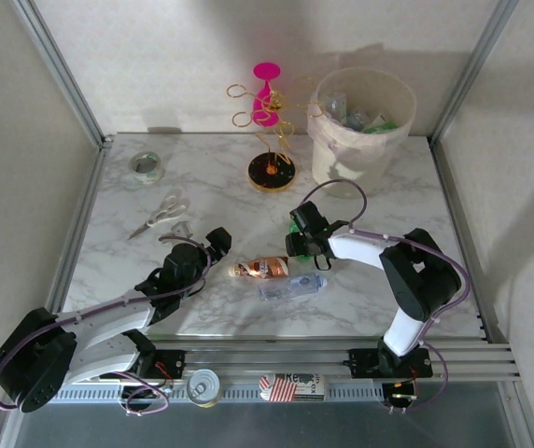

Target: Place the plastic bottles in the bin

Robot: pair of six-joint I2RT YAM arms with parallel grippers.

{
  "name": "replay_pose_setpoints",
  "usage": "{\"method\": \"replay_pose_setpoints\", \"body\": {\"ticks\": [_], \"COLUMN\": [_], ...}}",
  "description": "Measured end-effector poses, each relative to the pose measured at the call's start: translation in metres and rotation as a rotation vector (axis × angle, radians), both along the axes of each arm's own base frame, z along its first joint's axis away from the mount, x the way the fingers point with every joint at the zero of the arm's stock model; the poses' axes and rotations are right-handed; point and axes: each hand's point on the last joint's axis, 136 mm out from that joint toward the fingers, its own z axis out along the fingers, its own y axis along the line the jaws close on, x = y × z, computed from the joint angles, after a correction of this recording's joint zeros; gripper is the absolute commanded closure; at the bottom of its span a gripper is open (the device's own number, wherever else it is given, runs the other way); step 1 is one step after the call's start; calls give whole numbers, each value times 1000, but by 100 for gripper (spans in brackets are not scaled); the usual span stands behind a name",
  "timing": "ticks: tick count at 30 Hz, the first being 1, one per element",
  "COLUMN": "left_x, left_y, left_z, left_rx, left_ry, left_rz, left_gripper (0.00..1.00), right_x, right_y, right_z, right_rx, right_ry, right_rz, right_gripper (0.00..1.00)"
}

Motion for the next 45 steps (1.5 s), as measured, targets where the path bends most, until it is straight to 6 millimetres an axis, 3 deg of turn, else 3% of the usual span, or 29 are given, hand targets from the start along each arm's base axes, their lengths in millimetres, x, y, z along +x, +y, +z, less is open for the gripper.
{"method": "replay_pose_setpoints", "body": {"ticks": [5, 9, 17, 26, 33, 36, 40, 45], "left_x": [0, 0, 0, -3, -6, -7, -10, -14], "left_y": [0, 0, 1, 13, 24, 26, 29, 32], "left_z": [0, 0, -3, 3, 9, 10, 8, 8], "left_rx": [-4, -4, 4, -3, -5, -7, -7, -13], "left_ry": [1, 2, 8, -19, -40, -44, -43, -50], "left_rz": [3, 3, 3, 25, 43, 46, 49, 51], "left_gripper": [0, 0, 0, 0, 0, 0, 0, 0], "right_x": [1, 5, 22, 49, 80, 100, 134, 186], "right_y": [1, 3, 1, -50, -91, -100, -109, -124], "right_z": [5, 33, 136, 251, 353, 382, 393, 374], "right_rx": [8, 51, 253, 463, 537, 550, 546, 533], "right_ry": [-11, -74, -310, -566, -775, -826, -839, -792], "right_rz": [-2, -1, -17, -104, -165, -175, -193, -240], "right_gripper": [49, 50, 53, 55, 55, 55, 55, 56]}}
